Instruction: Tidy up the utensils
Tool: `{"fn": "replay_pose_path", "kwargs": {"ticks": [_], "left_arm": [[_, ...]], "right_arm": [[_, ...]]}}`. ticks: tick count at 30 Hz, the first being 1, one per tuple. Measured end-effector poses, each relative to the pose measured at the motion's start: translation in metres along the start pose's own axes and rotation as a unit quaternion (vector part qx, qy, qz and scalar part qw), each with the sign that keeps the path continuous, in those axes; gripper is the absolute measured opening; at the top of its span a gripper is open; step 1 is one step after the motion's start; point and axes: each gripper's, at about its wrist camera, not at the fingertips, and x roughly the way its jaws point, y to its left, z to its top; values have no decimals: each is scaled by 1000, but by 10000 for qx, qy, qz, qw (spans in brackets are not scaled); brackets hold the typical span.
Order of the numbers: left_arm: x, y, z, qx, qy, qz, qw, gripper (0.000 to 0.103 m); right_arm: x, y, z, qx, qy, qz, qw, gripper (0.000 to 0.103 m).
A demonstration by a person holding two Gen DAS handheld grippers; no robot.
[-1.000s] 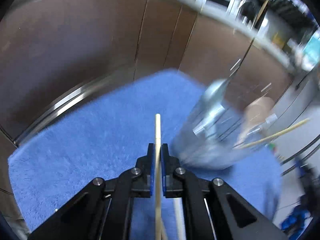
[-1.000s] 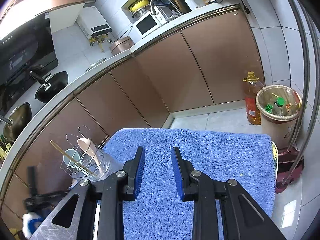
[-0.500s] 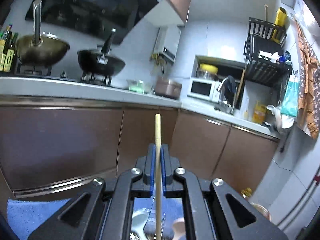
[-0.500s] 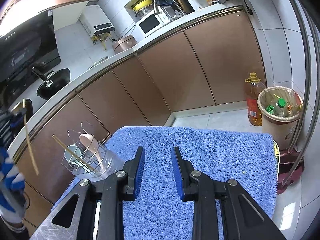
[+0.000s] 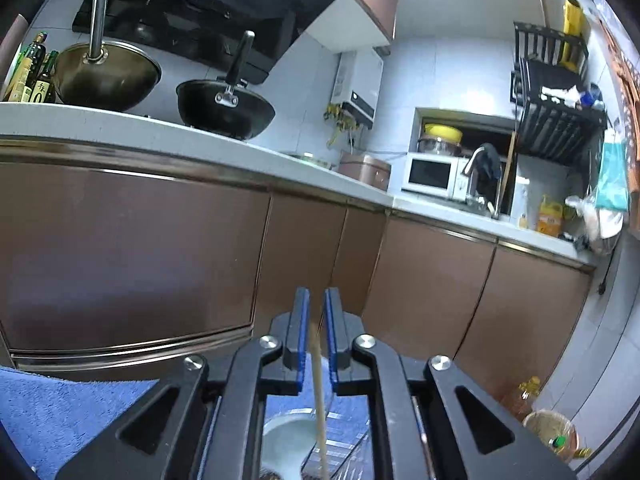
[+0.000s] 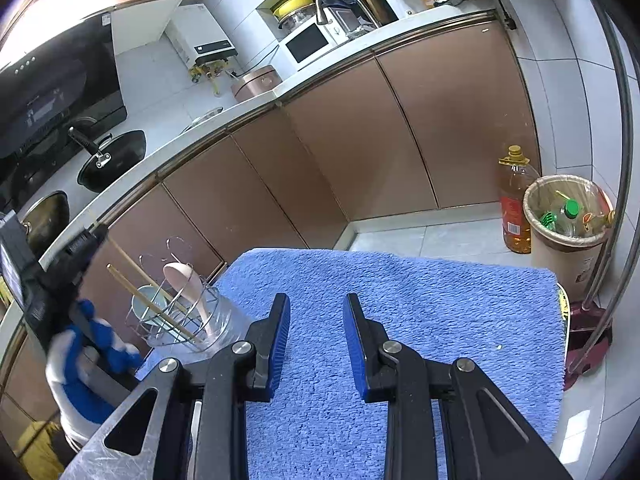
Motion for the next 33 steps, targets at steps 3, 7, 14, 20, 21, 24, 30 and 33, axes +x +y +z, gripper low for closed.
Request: {"fn": "replay_pose_path", "kwargs": {"ticks": [3, 7, 14, 20, 21, 24, 30, 33], "left_arm": [[-7, 5, -3, 84, 118, -48, 9999, 21], [-22, 9, 3, 123, 348, -125, 9992, 30], [-70, 13, 17, 508, 818, -389, 9946, 45], [-125, 26, 25, 900, 907, -407, 9910, 57], [-136, 31, 27, 964, 934, -351, 9903, 58], [-156, 45, 29, 1030, 1060, -273, 9886, 59], [-190, 77, 33, 792, 1288, -186, 9883, 59], [-207, 93, 34, 701, 1281, -197, 9891, 59]], "right_arm": [[-1, 2, 0, -14, 0, 6, 10000, 28], [-3, 2, 0, 9, -15, 26, 10000, 28], [-12, 15, -1, -179, -154, -31, 9997, 32], [-30, 37, -2, -572, -348, -274, 9974, 37], [-36, 41, -2, -613, -395, -288, 9969, 38], [-55, 56, -2, -803, -561, -370, 9945, 39], [-92, 86, -16, -1229, -641, -492, 9891, 44], [-108, 101, -25, -1484, -636, -597, 9851, 46]]}}
